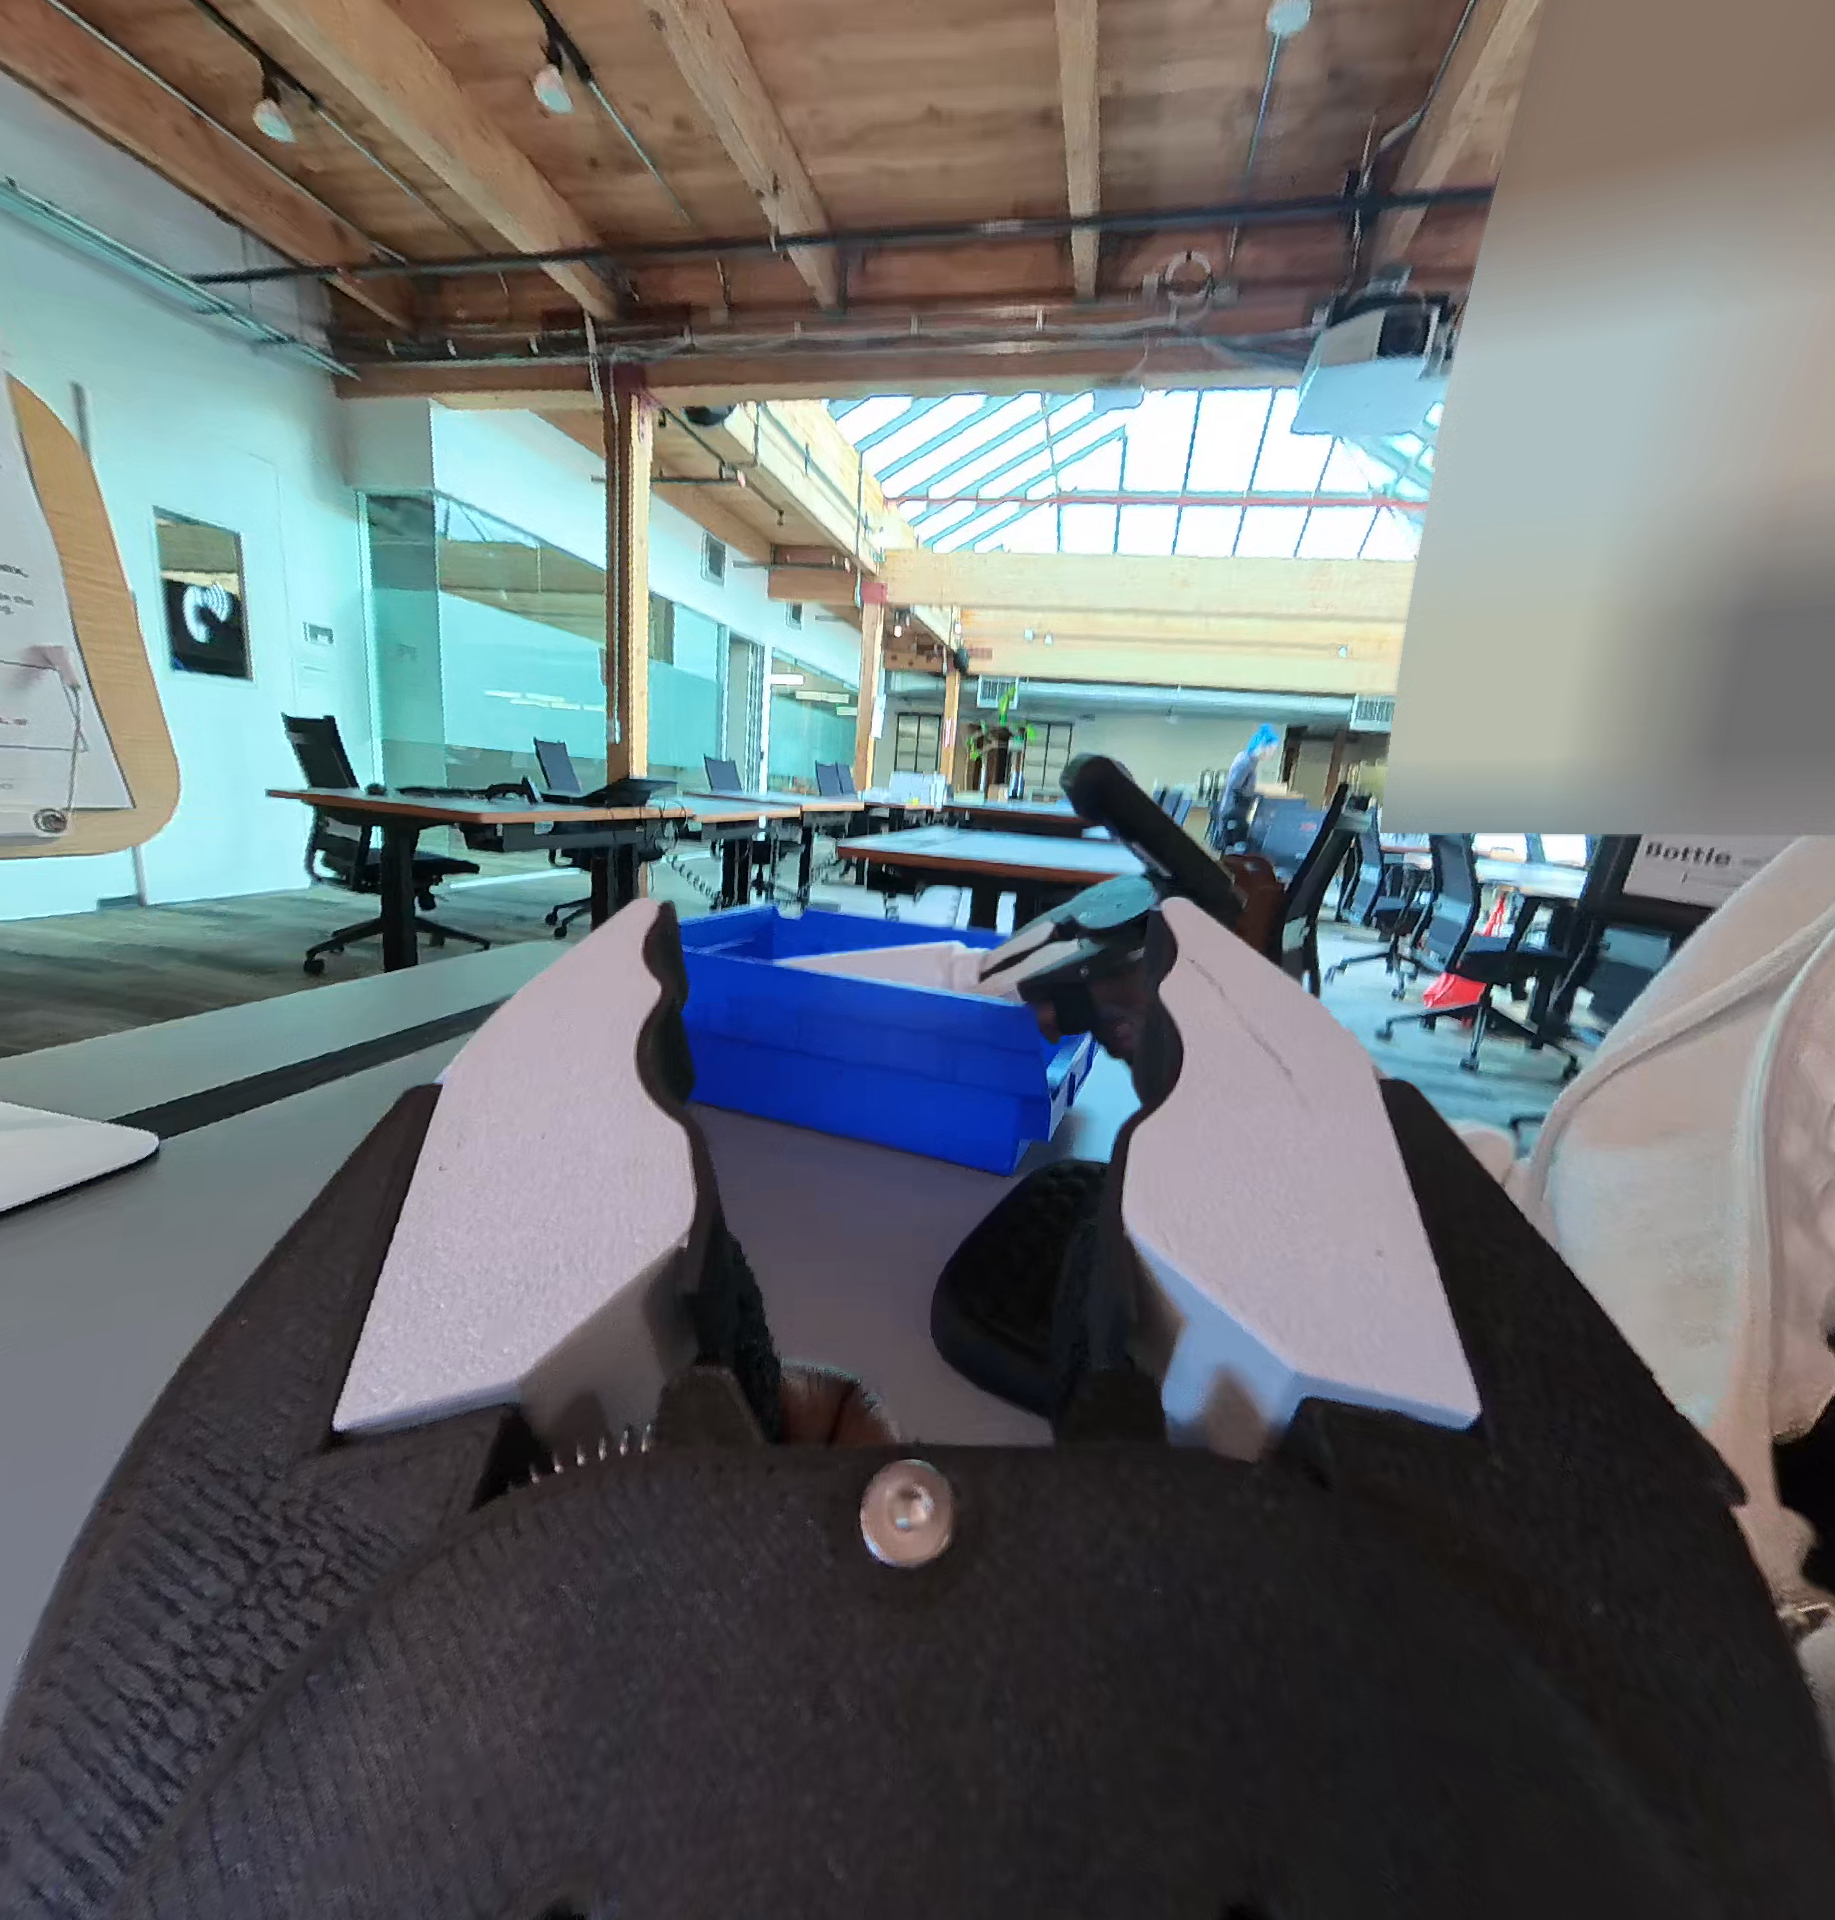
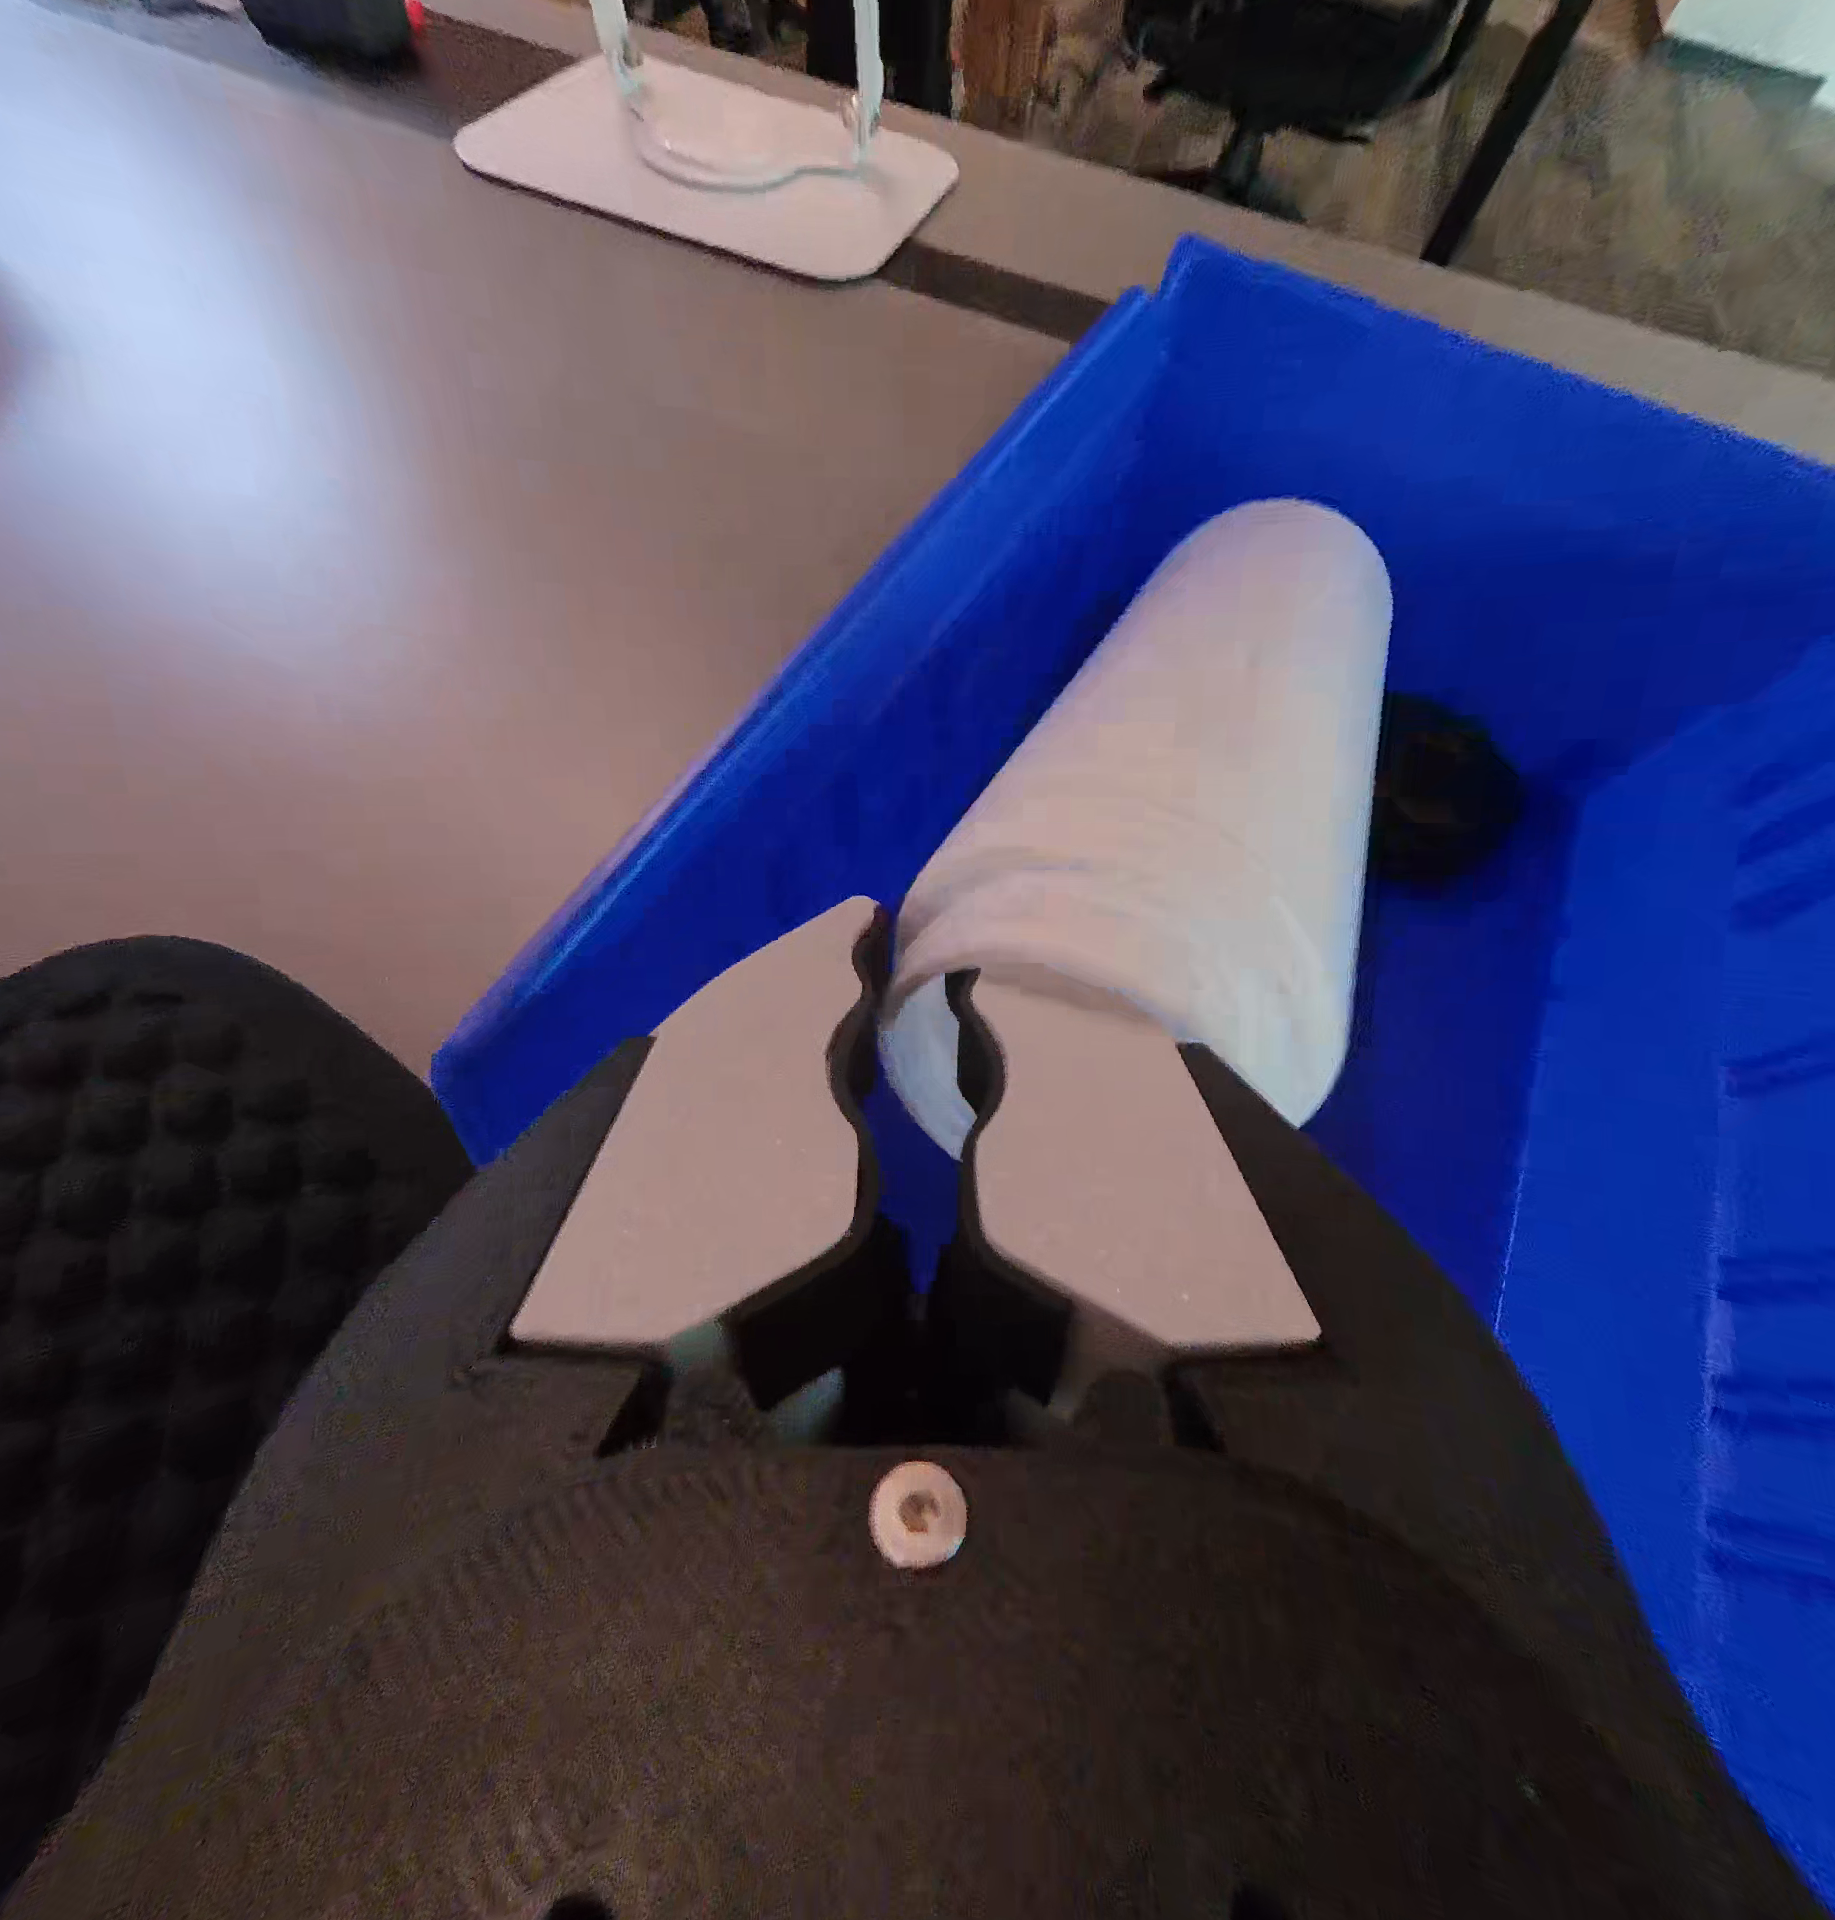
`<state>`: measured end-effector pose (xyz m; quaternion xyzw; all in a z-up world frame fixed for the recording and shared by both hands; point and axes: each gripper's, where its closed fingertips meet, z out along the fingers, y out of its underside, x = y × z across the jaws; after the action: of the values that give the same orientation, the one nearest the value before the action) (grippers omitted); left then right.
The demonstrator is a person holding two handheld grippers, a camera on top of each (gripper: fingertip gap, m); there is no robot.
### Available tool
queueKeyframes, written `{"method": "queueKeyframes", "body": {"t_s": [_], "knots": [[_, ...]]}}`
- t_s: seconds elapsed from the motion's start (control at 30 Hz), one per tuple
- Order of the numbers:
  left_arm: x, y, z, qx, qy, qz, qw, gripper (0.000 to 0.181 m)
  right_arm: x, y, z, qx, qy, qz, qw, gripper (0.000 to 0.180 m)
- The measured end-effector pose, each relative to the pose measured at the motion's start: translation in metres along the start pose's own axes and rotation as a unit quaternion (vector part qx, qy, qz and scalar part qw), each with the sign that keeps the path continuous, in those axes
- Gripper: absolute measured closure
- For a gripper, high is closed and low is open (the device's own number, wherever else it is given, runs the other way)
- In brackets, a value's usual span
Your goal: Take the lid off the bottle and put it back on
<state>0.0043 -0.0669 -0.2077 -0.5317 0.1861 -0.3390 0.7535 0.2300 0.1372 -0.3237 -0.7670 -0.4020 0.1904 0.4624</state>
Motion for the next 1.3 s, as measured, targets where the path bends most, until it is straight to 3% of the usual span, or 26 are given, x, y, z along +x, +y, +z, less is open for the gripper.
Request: {"method": "queueKeyframes", "body": {"t_s": [0.23,0.47,0.53,0.67,0.7,0.87,1.07,1.27,1.3], "knots": [[-0.002,0.019,0.005,-0.064,-0.026,0.043,0.997,0.097,-0.005,0.021,-0.003,-0.088,0.014,0.004,0.996,0.159],[0.007,0.009,-0.015,-0.132,-0.119,0.124,0.976,0.096,-0.004,0.026,-0.024,-0.147,0.076,-0.049,0.985,0.126],[-0.003,0.000,-0.040,-0.159,-0.192,0.159,0.955,0.096,-0.002,0.017,-0.034,-0.122,0.089,-0.041,0.988,0.116],[-0.040,-0.017,-0.113,-0.201,-0.358,0.173,0.896,0.097,-0.019,-0.014,-0.047,-0.009,0.041,-0.005,0.999,0.103],[-0.048,-0.018,-0.129,-0.206,-0.386,0.169,0.883,0.097,-0.024,-0.021,-0.050,0.021,0.019,0.011,1.000,0.093],[-0.080,-0.001,-0.181,-0.273,-0.468,0.144,0.828,0.097,-0.048,-0.034,-0.056,0.080,-0.061,0.044,0.994,0.084],[-0.095,0.028,-0.191,-0.312,-0.491,0.136,0.802,0.100,-0.066,-0.009,-0.013,-0.037,-0.057,0.004,0.998,0.090],[-0.098,0.029,-0.196,-0.313,-0.503,0.131,0.795,0.107,-0.052,-0.002,0.007,-0.071,0.029,-0.074,0.994,0.148],[-0.098,0.029,-0.197,-0.311,-0.503,0.128,0.796,0.109,-0.051,-0.003,0.007,-0.069,0.035,-0.085,0.993,0.151]]}}
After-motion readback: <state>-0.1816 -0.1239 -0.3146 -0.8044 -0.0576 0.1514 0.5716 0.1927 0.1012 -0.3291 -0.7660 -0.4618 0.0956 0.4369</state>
